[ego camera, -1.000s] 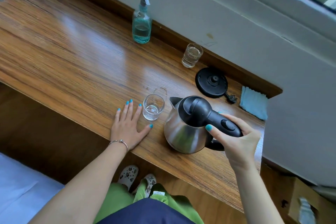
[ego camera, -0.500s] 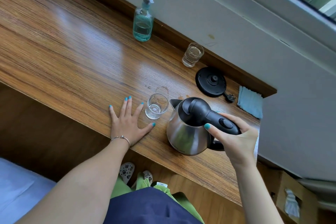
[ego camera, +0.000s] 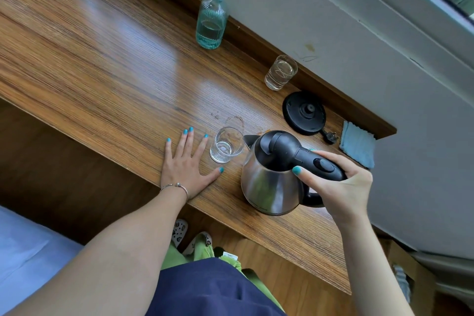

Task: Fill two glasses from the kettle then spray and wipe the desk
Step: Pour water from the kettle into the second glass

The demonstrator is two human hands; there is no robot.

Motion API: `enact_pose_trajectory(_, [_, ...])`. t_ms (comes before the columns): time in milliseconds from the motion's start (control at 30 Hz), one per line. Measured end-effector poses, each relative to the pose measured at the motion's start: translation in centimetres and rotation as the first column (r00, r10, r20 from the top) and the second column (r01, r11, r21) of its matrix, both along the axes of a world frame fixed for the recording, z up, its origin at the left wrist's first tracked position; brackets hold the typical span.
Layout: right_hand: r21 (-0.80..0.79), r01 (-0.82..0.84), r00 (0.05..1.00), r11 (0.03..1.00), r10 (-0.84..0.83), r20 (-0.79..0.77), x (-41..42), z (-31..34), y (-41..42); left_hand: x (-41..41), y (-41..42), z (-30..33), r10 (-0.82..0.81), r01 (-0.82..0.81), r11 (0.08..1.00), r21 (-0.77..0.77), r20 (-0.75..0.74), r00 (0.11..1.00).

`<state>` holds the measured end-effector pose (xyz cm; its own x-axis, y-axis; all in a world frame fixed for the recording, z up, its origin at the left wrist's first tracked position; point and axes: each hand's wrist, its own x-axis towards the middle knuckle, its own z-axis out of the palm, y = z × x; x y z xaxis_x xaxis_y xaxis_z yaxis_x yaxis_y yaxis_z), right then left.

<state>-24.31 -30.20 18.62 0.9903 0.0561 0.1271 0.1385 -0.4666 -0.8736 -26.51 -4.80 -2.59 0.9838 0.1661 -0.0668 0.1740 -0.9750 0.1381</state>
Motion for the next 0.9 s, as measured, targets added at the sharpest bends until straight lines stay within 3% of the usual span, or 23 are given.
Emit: enact_pose_trajectory(900, [-0.096, -0.053, 0.999, 0.994, 0.052, -0.011, 0.68, 0.83, 0.46, 0.01, 0.11, 0.1, -0.013, 0.013, 0.999, -0.032, -0.015, 1.0])
